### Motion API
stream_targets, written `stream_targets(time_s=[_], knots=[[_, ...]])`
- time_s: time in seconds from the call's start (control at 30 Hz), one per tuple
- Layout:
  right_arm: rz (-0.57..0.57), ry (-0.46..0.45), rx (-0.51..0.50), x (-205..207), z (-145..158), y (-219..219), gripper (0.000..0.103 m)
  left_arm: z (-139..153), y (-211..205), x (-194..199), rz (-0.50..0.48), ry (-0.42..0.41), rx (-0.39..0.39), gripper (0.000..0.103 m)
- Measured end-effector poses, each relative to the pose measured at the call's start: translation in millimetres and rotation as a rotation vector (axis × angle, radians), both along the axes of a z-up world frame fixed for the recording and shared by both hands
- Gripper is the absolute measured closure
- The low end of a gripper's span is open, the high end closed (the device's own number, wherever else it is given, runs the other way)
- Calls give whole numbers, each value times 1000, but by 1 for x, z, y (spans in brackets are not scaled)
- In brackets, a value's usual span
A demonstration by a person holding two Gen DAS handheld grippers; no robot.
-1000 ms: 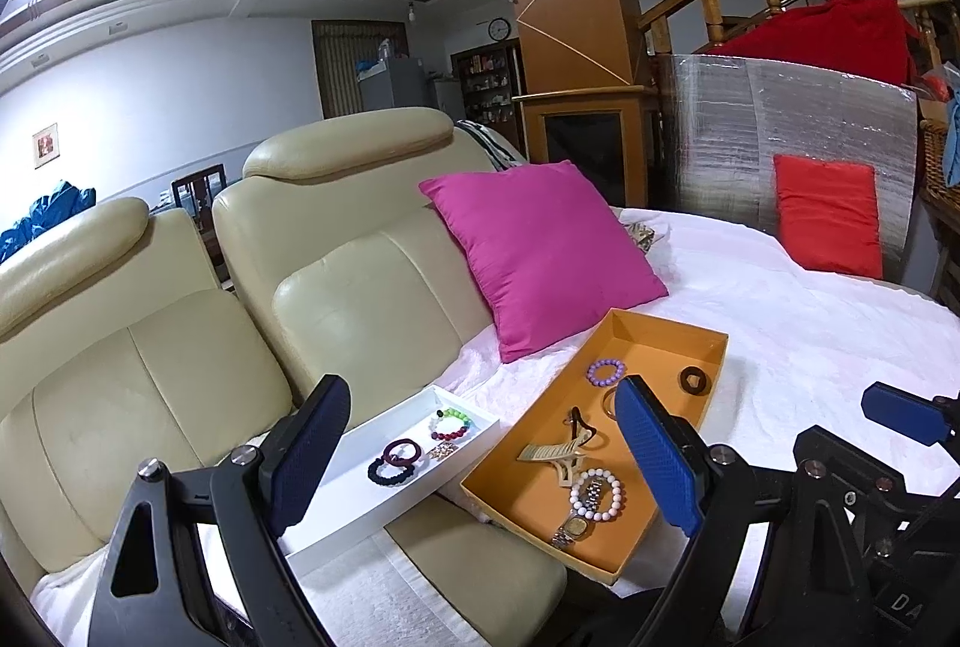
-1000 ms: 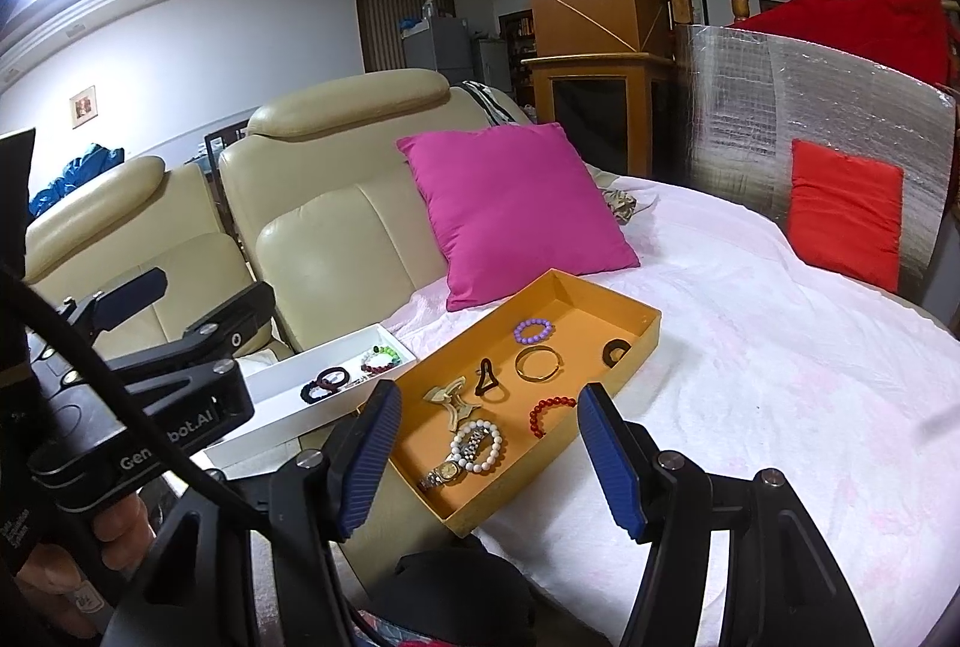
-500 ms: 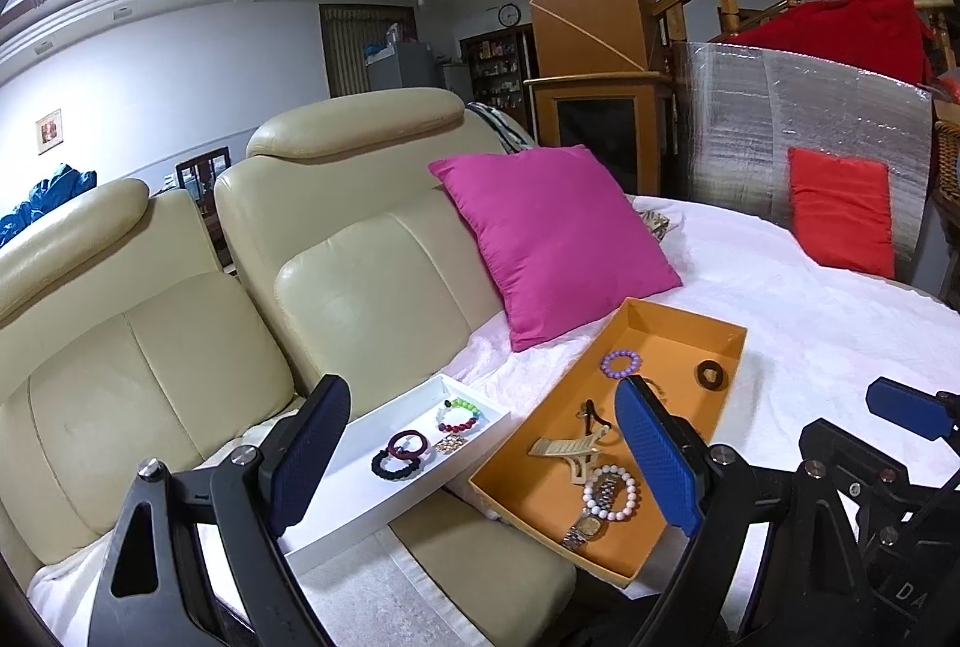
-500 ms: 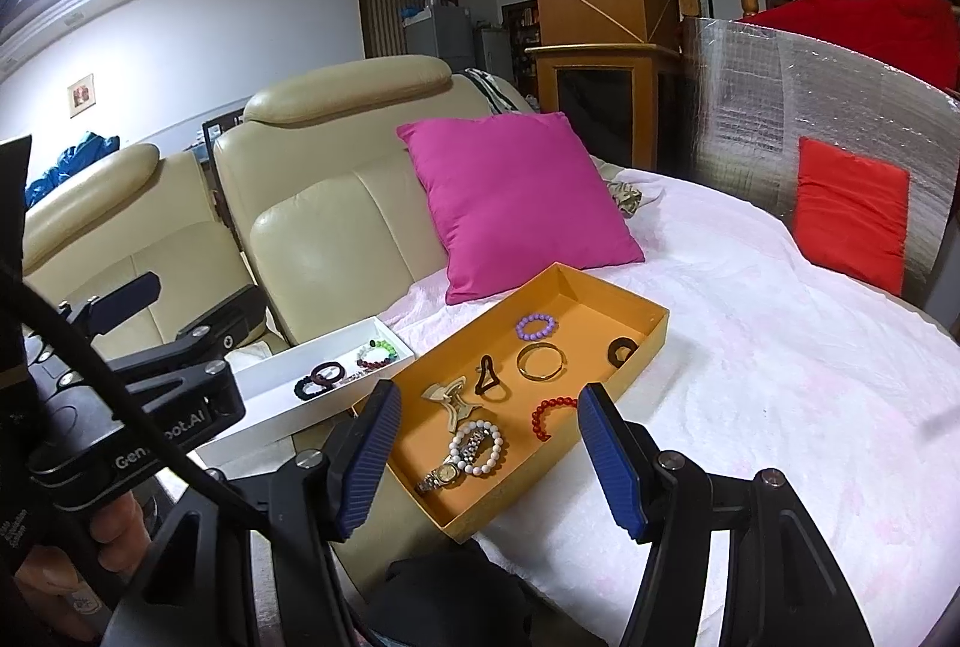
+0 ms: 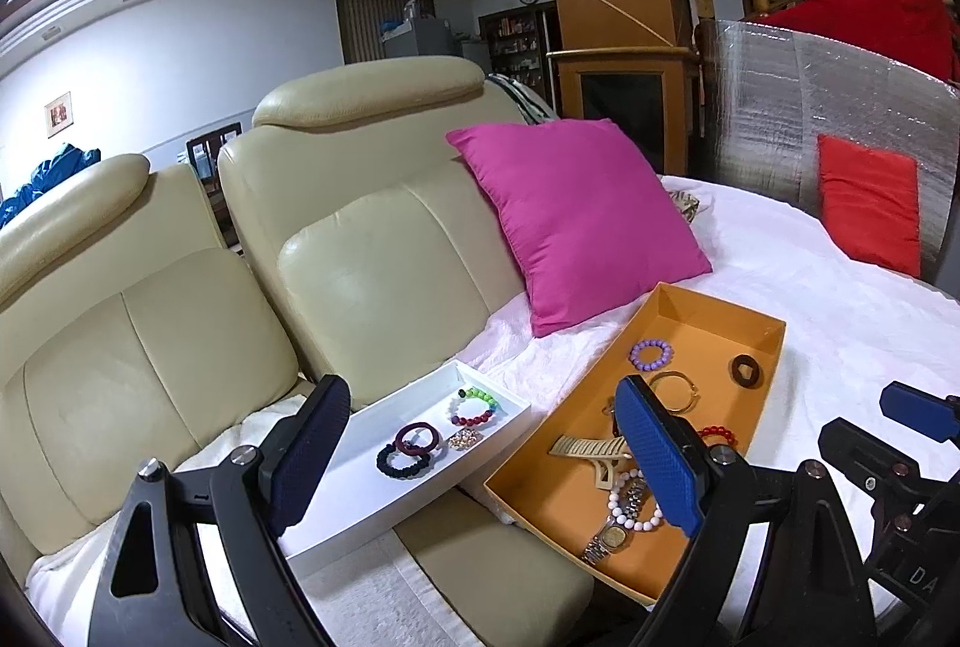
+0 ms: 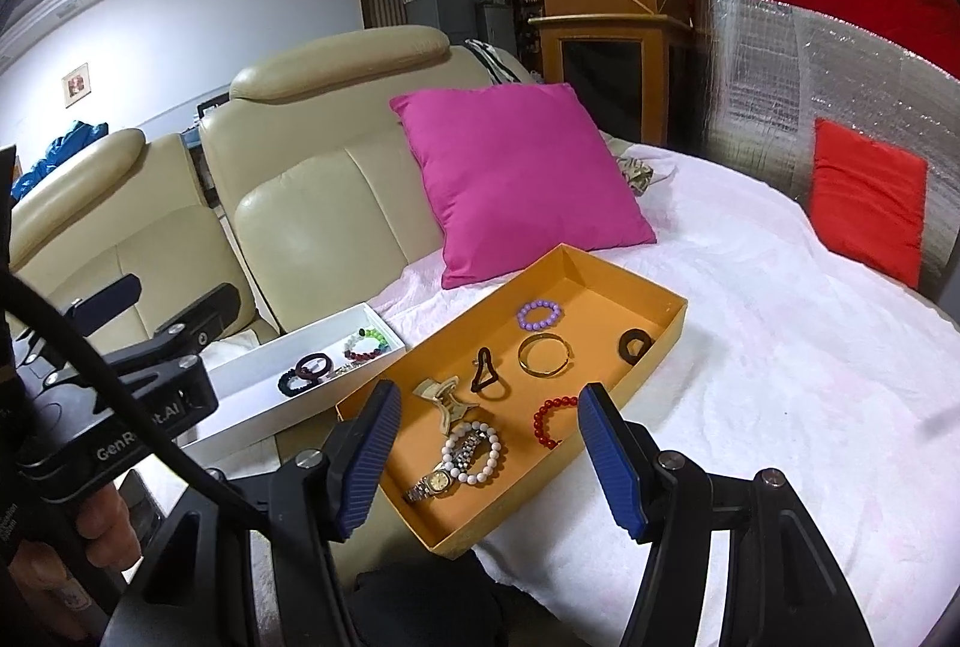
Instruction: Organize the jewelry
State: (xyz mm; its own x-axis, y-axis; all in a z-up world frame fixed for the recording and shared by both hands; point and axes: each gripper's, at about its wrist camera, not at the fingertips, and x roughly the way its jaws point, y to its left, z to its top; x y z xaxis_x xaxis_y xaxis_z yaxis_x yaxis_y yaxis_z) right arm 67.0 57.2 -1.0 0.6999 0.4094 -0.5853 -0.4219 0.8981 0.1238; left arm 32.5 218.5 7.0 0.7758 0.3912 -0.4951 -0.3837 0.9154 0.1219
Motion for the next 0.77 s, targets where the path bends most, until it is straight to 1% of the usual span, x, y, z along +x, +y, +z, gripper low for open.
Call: stream_targets(time_s=[0.2, 0.53, 0.6, 0.67, 0.77], knots=[[3, 14, -13, 12, -6, 5, 38, -9, 6, 11, 3, 14, -20, 13], [20, 26, -28, 29, -13, 17, 38, -16, 12, 26, 13, 27, -20, 13], [23, 29, -27, 32, -15, 18, 38, -16, 8, 25, -11, 7, -18, 13], [18, 28, -16, 35, -17, 14, 38, -16, -1, 30, -22, 7, -14, 13], [-25, 32, 23, 40, -20, -8, 38, -16, -31, 46, -112, 24, -5, 13]])
